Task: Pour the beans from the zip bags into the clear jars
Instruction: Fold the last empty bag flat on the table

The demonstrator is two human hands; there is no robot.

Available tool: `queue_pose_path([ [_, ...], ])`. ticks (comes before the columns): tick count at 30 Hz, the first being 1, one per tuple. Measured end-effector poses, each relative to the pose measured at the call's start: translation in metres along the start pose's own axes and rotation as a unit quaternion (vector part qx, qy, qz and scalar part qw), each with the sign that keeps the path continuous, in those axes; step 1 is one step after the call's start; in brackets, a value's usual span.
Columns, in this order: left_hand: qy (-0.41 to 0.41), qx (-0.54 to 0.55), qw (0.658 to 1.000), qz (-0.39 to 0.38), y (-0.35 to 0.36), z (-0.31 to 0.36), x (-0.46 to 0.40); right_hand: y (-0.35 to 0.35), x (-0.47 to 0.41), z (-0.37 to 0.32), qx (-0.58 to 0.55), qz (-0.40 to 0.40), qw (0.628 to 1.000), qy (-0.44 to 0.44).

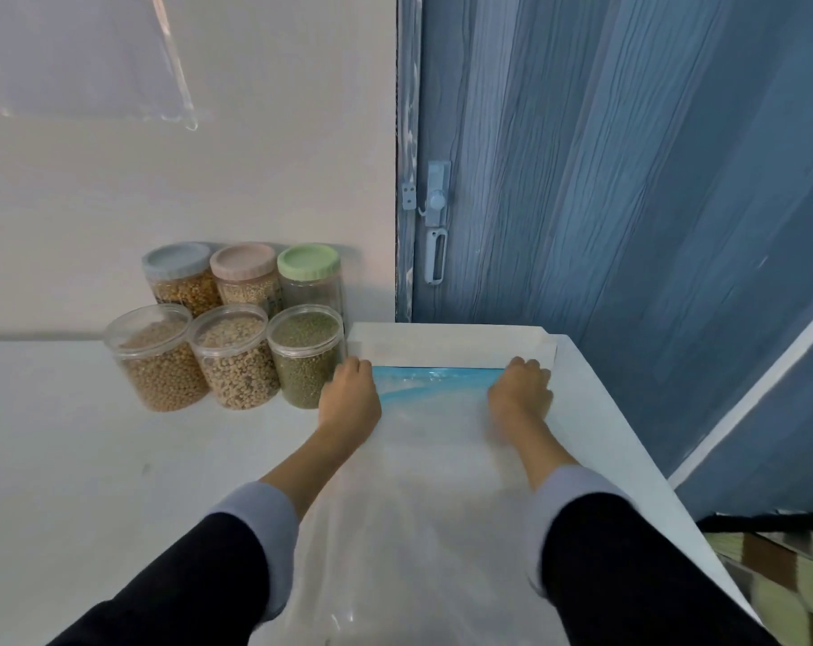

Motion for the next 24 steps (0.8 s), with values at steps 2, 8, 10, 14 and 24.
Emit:
queue_pose_path([
  [2,-0.113,0.034,0.993,-0.024,0.007,-0.016,0.024,0.001,-0.013,0.030,-0.015,-0.027,0.997,0.064],
  [8,-0.291,0.148,0.941,-0.088,0.016,-0.029,0.045,0.018,-0.012,0.047,-0.093,-0.134,0.984,0.074],
  [10,-0.316,0.257,0.908,-0.103,0.019,-0.031,0.044,0.018,-0.007,0.041,-0.100,-0.144,0.983,0.057],
  [14,-0.347,0.363,0.858,-0.107,0.021,-0.035,0.053,0.023,-0.004,0.039,-0.141,-0.151,0.977,0.052],
  [24,-0.361,0.400,0.832,-0.129,0.018,-0.064,0.087,0.007,0.021,0.029,-0.064,-0.184,0.981,0.012],
])
Point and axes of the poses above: each hand's wrist, its own x-axis away from the middle knuckle, its own y-axis out of the palm, z = x × y, the point moved 7 cm from there along -x, towards the middle knuckle
